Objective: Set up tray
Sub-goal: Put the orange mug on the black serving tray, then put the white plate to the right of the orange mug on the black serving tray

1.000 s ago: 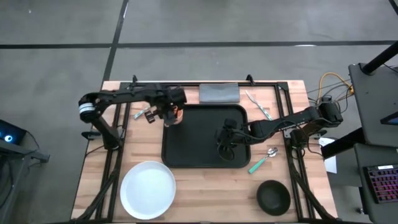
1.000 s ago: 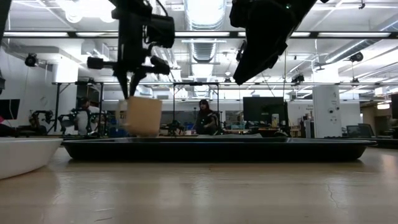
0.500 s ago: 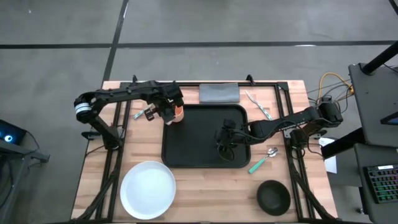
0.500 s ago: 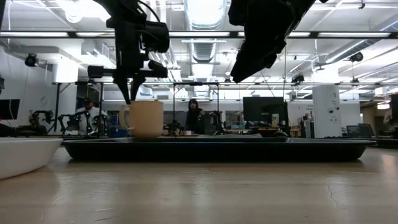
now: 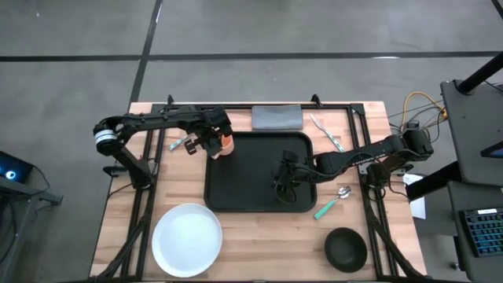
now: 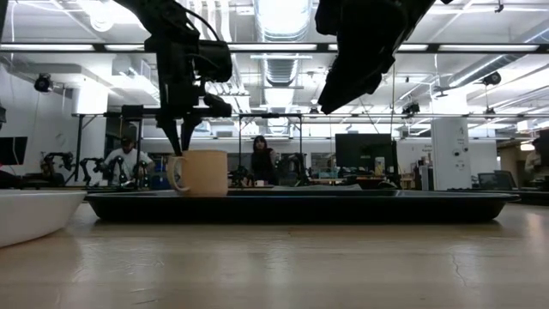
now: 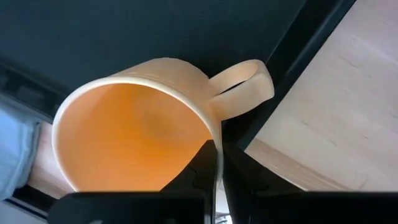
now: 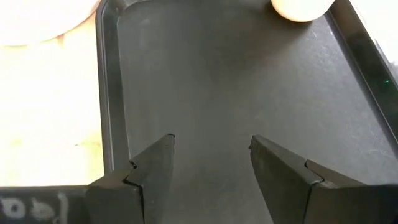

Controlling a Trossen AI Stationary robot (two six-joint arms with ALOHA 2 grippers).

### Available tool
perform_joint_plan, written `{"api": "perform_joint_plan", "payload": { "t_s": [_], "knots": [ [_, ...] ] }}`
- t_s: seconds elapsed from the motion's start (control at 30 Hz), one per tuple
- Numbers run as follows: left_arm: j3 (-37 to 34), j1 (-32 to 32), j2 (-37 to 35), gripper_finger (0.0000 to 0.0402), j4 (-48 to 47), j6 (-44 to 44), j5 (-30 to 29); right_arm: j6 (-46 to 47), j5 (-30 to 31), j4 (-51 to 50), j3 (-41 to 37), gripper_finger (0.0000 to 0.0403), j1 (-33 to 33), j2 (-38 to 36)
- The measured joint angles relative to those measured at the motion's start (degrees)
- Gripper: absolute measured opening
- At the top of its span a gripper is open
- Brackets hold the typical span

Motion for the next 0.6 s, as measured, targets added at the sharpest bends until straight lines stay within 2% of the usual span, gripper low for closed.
{"api": "perform_joint_plan", "payload": {
  "t_s": [0.33,0.6],
  "knots": [
    [1.2,-0.1,0.0,0.0030,0.8,-4.8,-0.3,-1.4,0.0,0.0,0.0,0.0201,0.8,0.0],
    [6.6,-0.6,0.0,0.0065,-3.8,-10.0,-0.3,-1.8,0.0,0.0,0.0,0.0201,0.8,0.0]
  ]
}}
